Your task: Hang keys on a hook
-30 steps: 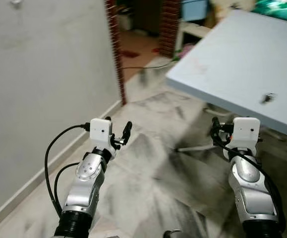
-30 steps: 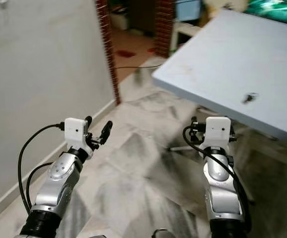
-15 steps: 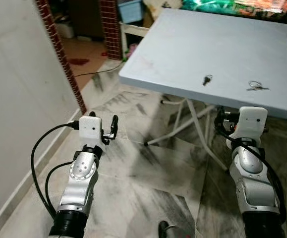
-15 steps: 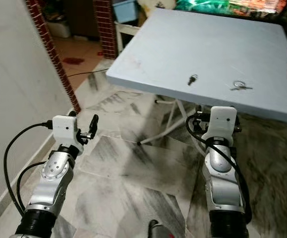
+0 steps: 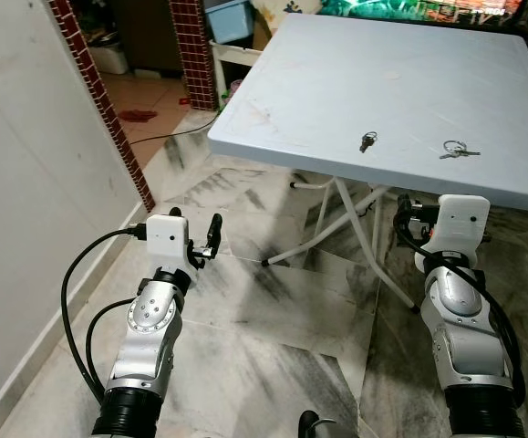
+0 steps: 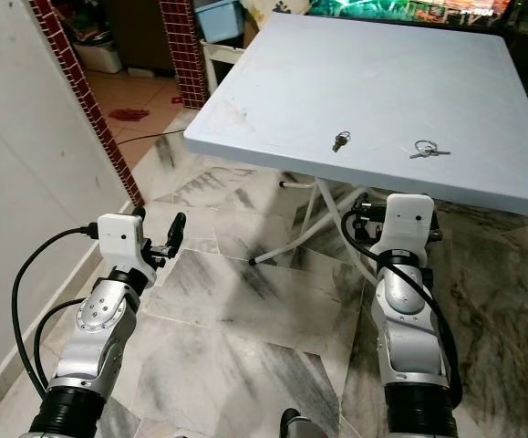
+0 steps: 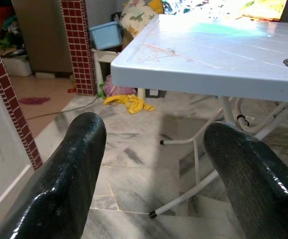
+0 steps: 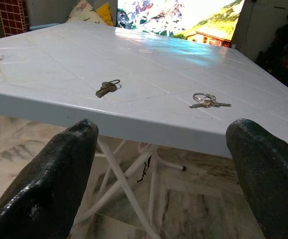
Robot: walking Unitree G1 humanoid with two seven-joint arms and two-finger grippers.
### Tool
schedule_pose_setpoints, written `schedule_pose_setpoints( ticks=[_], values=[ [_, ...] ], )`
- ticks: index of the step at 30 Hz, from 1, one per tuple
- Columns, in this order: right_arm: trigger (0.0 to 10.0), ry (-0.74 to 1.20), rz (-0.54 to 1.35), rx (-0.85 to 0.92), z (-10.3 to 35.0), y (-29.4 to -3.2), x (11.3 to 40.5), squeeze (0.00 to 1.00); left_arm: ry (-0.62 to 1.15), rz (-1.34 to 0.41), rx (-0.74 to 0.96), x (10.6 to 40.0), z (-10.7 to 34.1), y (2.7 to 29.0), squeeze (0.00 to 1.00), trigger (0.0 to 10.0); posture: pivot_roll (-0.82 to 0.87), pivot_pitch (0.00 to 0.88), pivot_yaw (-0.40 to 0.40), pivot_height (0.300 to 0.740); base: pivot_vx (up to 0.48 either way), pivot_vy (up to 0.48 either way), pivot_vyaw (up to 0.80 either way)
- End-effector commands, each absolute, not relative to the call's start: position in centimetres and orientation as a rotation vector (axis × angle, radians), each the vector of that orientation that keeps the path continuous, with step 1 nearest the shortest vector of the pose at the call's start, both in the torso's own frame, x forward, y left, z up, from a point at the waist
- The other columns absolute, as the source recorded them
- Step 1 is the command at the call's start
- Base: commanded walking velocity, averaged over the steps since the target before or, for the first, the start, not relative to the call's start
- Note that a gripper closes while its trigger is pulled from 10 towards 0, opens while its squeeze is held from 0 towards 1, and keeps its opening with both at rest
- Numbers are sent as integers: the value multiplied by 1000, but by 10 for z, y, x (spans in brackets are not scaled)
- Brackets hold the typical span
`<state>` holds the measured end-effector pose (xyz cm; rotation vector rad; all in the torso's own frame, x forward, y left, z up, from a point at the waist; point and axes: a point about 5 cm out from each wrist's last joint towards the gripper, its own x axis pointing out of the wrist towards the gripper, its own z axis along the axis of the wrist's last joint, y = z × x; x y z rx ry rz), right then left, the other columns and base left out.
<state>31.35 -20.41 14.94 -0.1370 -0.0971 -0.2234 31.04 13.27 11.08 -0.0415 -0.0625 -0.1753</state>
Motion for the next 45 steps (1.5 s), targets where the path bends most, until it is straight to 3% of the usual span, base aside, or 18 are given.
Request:
schedule_pose_setpoints(
  ticks=[1,36,45],
  values=[
    [10000,-114,-217,-137,154,-202,315,0,-67,-174,-39,310,114,135,0,10000,-71,135,60,740,0,0,0],
    [10000,-118,-231,-125,157,-199,318,0,-50,-201,-56,306,110,130,0,10000,-61,139,52,740,377,0,0],
    [10000,-91,-272,-105,153,-204,318,0,-34,-200,-57,304,107,130,0,10000,-58,143,52,740,120,0,-263]
  ],
)
